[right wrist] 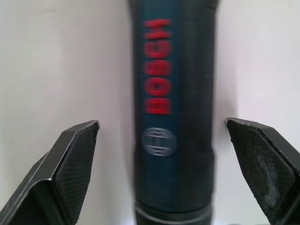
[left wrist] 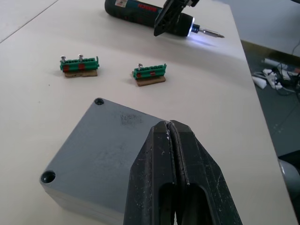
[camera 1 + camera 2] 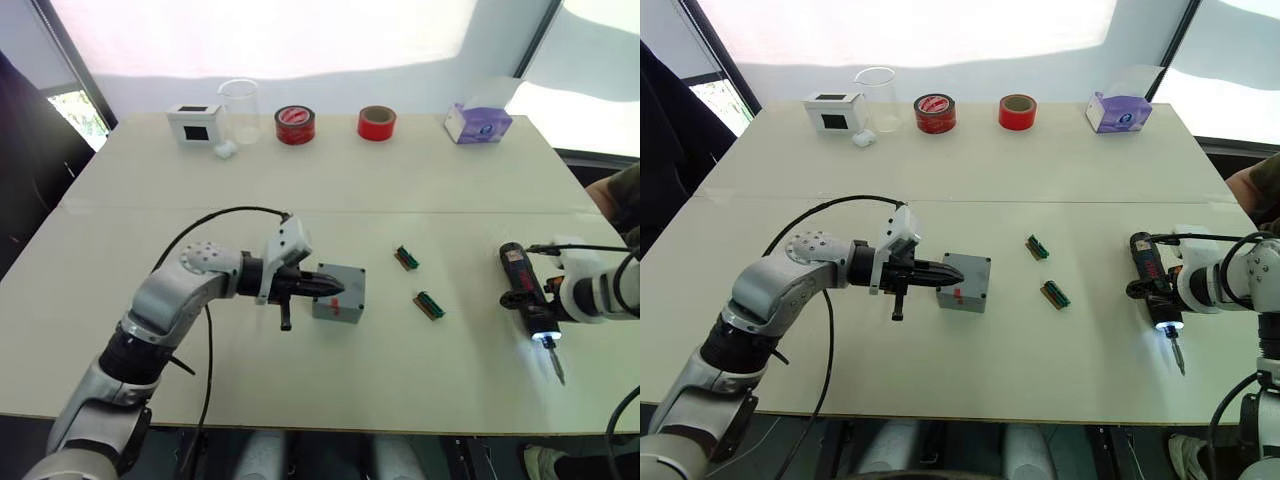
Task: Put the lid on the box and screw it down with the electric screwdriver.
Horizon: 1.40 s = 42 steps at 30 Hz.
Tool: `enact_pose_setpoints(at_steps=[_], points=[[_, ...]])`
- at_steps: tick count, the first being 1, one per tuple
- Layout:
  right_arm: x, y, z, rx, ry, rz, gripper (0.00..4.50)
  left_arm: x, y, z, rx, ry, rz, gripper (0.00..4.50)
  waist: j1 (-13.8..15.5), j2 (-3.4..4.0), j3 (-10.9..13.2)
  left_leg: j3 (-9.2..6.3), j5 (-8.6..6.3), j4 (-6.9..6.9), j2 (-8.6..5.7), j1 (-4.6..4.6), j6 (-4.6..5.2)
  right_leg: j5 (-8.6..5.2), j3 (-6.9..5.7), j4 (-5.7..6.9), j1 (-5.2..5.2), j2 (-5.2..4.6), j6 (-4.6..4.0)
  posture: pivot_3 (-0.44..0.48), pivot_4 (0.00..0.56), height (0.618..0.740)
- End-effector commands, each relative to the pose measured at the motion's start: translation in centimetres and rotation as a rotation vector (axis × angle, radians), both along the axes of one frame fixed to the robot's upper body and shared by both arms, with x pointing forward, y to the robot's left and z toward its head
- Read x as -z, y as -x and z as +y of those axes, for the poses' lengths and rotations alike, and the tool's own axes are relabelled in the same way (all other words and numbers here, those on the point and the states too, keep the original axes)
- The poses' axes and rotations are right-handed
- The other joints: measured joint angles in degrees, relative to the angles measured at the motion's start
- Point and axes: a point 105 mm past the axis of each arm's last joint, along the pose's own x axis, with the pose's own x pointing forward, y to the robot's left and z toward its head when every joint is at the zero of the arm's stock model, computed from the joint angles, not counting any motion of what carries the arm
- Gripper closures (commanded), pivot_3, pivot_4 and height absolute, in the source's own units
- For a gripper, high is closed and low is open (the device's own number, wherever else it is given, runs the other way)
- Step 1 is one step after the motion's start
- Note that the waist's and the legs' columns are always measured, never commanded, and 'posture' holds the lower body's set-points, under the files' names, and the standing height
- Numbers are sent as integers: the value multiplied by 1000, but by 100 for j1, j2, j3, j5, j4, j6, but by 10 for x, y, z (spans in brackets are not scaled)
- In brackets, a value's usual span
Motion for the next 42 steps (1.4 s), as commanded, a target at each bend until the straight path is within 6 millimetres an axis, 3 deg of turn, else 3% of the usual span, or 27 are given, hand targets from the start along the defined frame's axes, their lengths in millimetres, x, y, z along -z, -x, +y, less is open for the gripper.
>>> enact_pose_setpoints(at_steps=[1,7,11,15,16,18,20,22,24,31,36,42], points=[[-21,-6,-2,-10,42,-87,29,-7,-2,-1,8,11,-44,4500,2,0,0,0,0,0,0,0,0,0,0,0,0,0,0,0,150,740],[-35,-12,-8,-15,107,-149,29,-8,-3,-2,11,15,-46,4500,2,0,0,0,0,1,0,0,0,0,0,0,0,-1,0,0,150,740],[-62,-19,-8,-69,198,-248,29,-9,-5,0,2,20,-51,4500,2,1,1,1,0,1,0,-1,0,0,1,0,-1,-1,0,0,150,740],[-115,-46,35,-238,54,-562,29,-15,-12,11,-51,47,-22,4500,-58,3,2,4,0,2,0,0,0,1,3,2,-4,-1,2,0,150,740],[-133,-50,53,-309,-16,-669,29,-18,-15,15,-69,60,-19,4500,-76,3,1,3,0,2,4,0,0,1,2,2,-4,2,2,0,150,740],[-163,-42,103,-527,-133,-918,29,-29,-31,31,-184,102,-40,4500,-111,3,2,-2,0,-1,7,0,0,1,-1,2,-4,6,2,0,150,740],[-171,-31,127,-622,-173,-1083,29,-35,-42,44,-279,127,-62,4500,-128,1,3,-6,0,-3,11,0,0,1,-1,2,-6,11,2,0,150,740],[-145,-22,144,-703,-203,-1006,29,-37,-52,54,-378,128,-112,4500,-101,1,3,-11,0,-3,13,-2,0,1,-2,4,-7,15,2,0,150,740],[-113,-3,165,-803,-329,-890,29,-21,-61,65,-506,55,-112,4500,-13,0,2,-11,0,-1,-1,-5,-1,1,-3,7,-6,1,2,0,150,740],[-26,46,194,-1099,-247,-594,29,31,-34,63,-419,-101,4,4500,21,0,3,-3,-14,21,-19,-1,20,8,10,3,7,-15,14,0,150,740],[6,46,200,-1141,-185,-545,29,47,-35,55,-423,-140,42,4500,5,0,3,-6,-12,21,-13,5,15,8,9,3,10,-13,13,0,150,740],[11,41,211,-1149,-190,-556,29,48,-30,40,-339,-142,37,4500,10,0,3,-6,-10,20,-10,3,10,8,11,3,5,-13,13,0,150,740]])
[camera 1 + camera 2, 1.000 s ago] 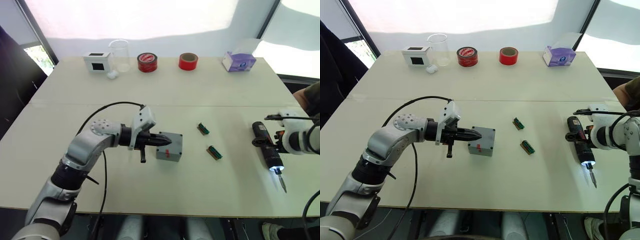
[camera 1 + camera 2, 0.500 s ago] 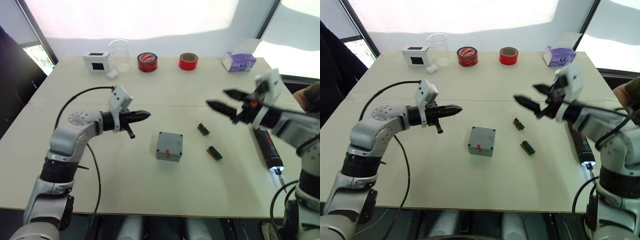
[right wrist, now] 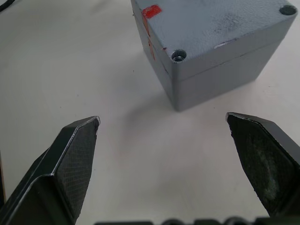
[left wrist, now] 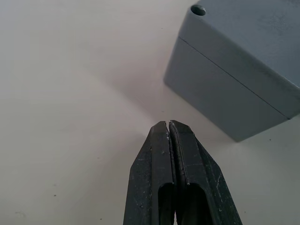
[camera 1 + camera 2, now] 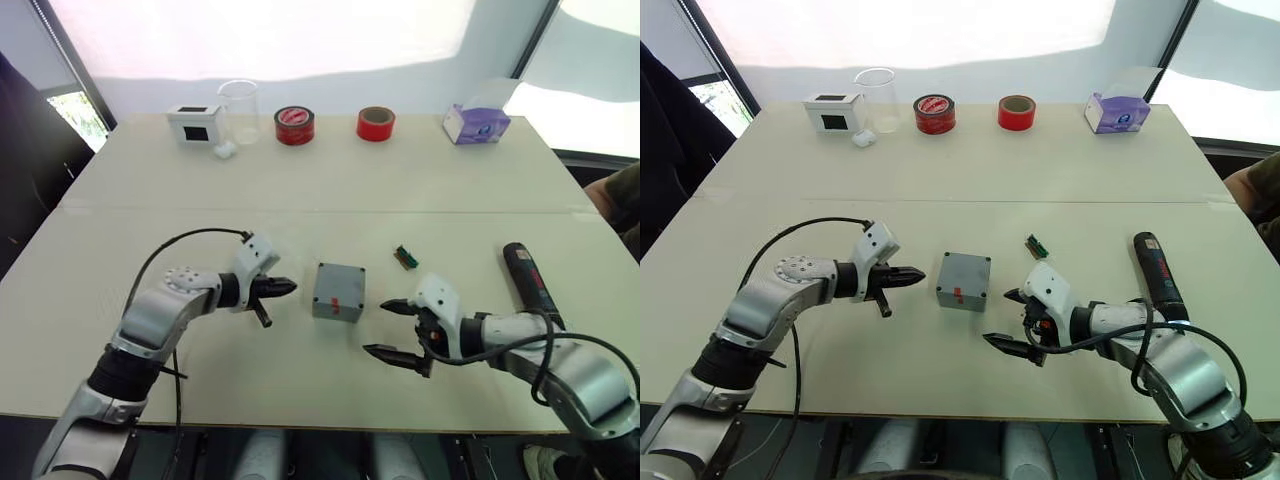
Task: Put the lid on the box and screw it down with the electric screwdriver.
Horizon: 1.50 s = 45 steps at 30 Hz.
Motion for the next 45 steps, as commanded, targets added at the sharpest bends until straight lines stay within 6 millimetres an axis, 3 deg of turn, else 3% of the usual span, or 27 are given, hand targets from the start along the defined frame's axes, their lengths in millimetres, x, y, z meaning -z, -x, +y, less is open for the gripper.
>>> enact_pose_setpoints(at_steps=[1,5,14,17,20,22,25,30,32,37,45], points=[[-4,-3,8,-27,5,-44,29,-11,-3,-17,68,1,-61,4500,15,0,0,0,0,0,0,0,0,0,0,0,0,0,0,0,150,740],[-5,0,16,-52,-14,-39,29,-11,-18,-29,36,27,-82,4500,19,-1,0,-4,0,2,-7,0,0,1,-4,-3,9,-8,-1,0,150,740],[-13,13,26,-89,-56,-37,29,-7,-27,-48,102,24,-96,4500,12,-1,0,-3,0,2,-4,0,0,1,-8,-2,5,1,0,0,150,740],[-16,13,24,-84,-50,-43,29,-9,-35,-44,78,14,-114,4500,7,-1,0,-4,-1,2,-5,0,1,1,-9,-2,7,1,0,0,150,740],[-20,9,8,-76,23,-70,29,-11,-41,-26,37,-19,-124,4500,5,-1,0,-4,-1,2,-5,0,1,1,-8,-2,5,1,1,0,150,740],[-18,3,-6,-82,120,-103,29,-10,-39,-15,44,-58,-130,4500,-8,-1,0,-3,-1,2,-5,0,1,1,-8,-2,4,2,1,0,150,740],[-16,-18,-23,-64,201,-152,29,-7,-14,-9,126,-75,-82,4500,-45,-1,1,0,-1,0,-1,0,1,1,-4,-1,-1,7,0,0,150,740],[-11,-45,-29,-139,302,-220,29,5,31,-3,267,-146,1,4500,-19,-7,5,2,0,-1,3,-1,-1,1,-4,-1,-1,6,-1,0,150,740],[-10,-52,-27,-165,316,-234,29,7,39,-1,289,-174,15,4500,-32,-6,5,3,0,0,4,0,-1,1,-3,-1,0,6,-1,0,150,740],[-9,-61,-8,-244,277,-246,29,7,41,-14,289,-152,5,4500,3,-6,5,3,0,1,3,0,-1,1,-5,-1,2,4,-1,0,150,740],[-2,-39,5,-330,216,-166,29,4,32,-32,264,-84,-31,4500,-2,-7,5,2,1,2,1,0,-2,1,-7,1,2,7,0,0,150,740]])
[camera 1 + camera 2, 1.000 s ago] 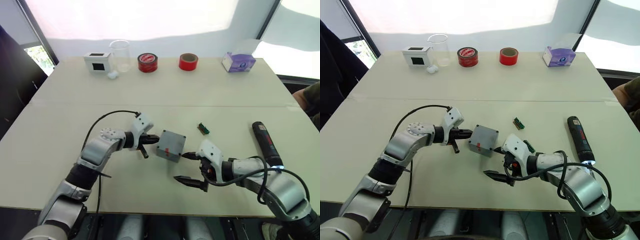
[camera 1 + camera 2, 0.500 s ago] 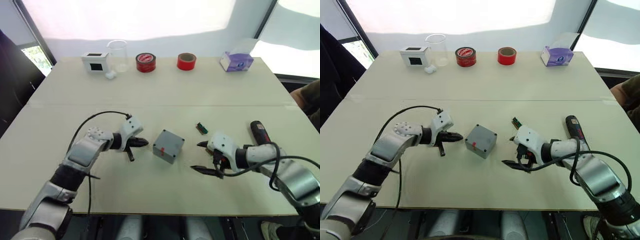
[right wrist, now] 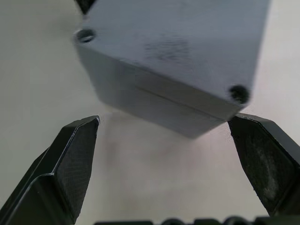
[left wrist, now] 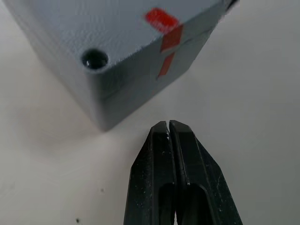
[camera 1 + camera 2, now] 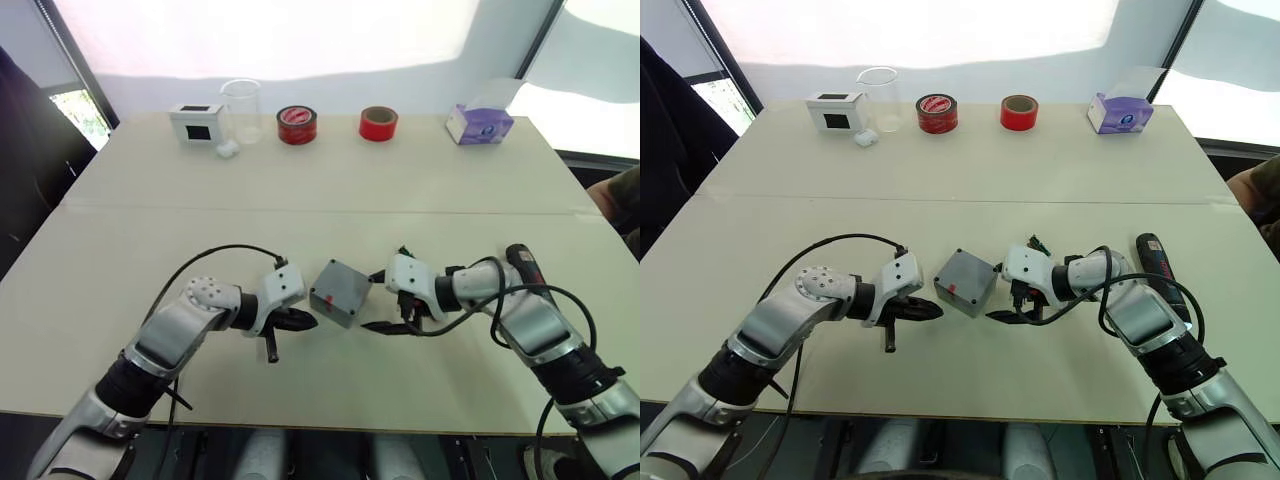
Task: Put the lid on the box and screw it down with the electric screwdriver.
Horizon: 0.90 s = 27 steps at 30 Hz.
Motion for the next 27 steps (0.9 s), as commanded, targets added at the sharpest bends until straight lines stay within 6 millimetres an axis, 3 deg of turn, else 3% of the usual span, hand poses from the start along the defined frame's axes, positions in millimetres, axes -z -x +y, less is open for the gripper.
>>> enact_pose_setpoints(at_steps=[1,14,27], points=[[-9,9,5,-28,-35,0,29,-9,-5,-2,-12,24,-40,4500,-1,0,0,0,0,0,1,0,0,0,0,1,0,0,0,0,150,740],[-6,35,17,-4,-103,54,29,-9,-30,1,-84,27,-121,4500,4,0,0,0,0,1,1,0,-1,0,1,2,-2,-1,0,0,150,740],[-4,34,17,47,-107,43,29,-7,-31,-3,-77,47,-114,4500,7,0,0,0,1,1,0,0,-1,0,1,3,-2,-2,0,0,150,740]])
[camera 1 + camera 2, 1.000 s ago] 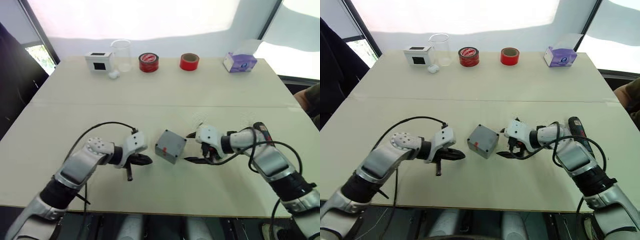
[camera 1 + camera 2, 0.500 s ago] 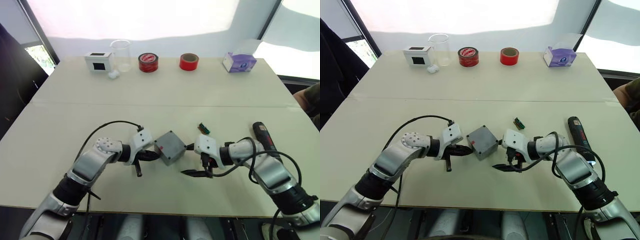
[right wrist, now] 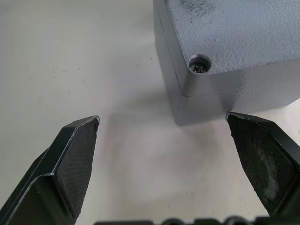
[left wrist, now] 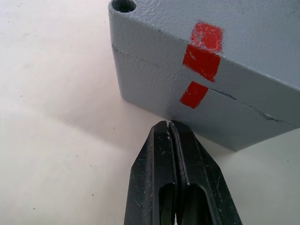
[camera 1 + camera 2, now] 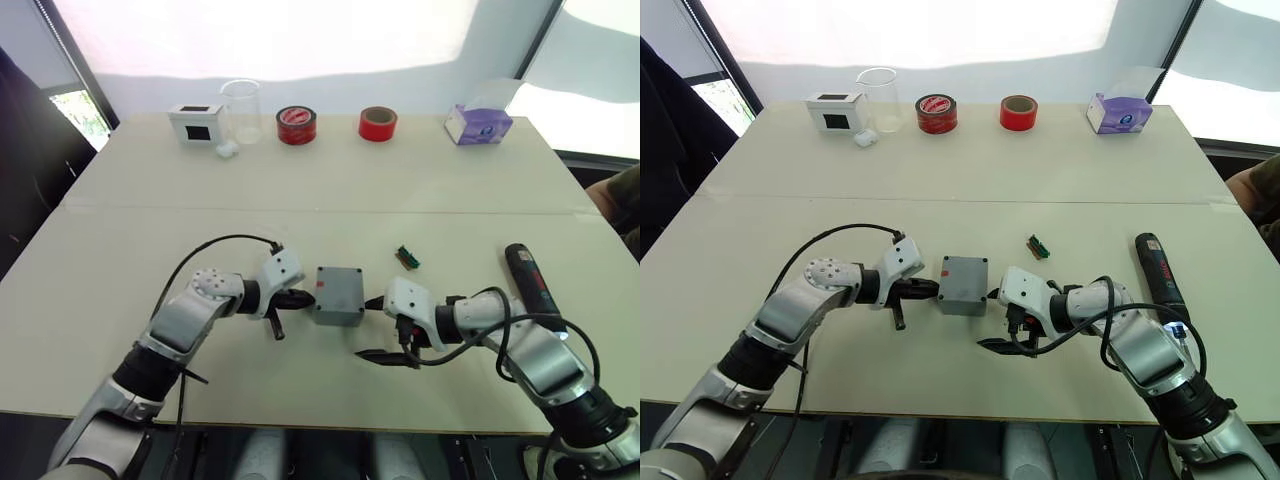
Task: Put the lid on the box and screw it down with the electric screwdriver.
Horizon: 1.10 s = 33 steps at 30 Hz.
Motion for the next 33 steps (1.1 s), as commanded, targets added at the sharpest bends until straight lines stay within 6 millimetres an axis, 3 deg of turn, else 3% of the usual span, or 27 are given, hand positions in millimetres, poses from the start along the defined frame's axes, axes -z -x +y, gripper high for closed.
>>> enact_pose_setpoints(at_steps=[1,5,8,11,14,19,21,27,33], points=[[-13,0,4,-6,-30,-54,29,-11,1,-5,34,21,-37,4500,1,0,0,0,0,0,0,0,0,0,0,0,0,0,0,0,150,740],[-29,-8,-10,84,-73,-102,29,-17,4,9,48,37,-4,4500,0,0,0,0,0,0,0,0,0,0,0,0,-1,0,0,0,150,740],[-50,-8,-25,199,-206,-101,29,-31,4,27,32,96,53,4500,0,0,0,-1,0,0,0,-1,0,0,1,0,-2,0,0,0,150,740],[-67,-12,-46,342,-319,-111,29,-50,5,36,33,172,83,4500,-1,0,0,-4,0,-1,2,-1,0,0,2,1,-2,-5,0,0,150,740],[-75,-20,-71,518,-406,-114,29,-76,8,33,83,232,77,4500,12,0,0,-9,-1,-1,0,-1,0,0,1,0,3,-18,0,0,150,740],[-50,-14,-91,608,-301,-91,29,-92,24,20,203,222,67,4500,-5,0,0,-6,-1,-3,-4,-1,-1,0,3,-1,2,-20,-1,0,150,740],[-38,-13,-93,625,-260,-90,384,-92,27,13,239,205,54,4500,-22,0,0,-5,-1,-4,-4,-1,-1,0,3,-1,2,-17,-1,0,150,740],[-18,-17,-95,659,-222,-99,2335,-91,26,7,249,201,38,4500,-19,2,-1,-1,0,-4,-1,4,-1,0,2,2,4,2,-1,0,150,740],[-19,-22,-90,665,-254,-104,2335,-90,25,10,238,202,38,4500,-4,2,-1,-1,0,-2,-1,4,0,0,2,2,6,4,0,0,150,740]])
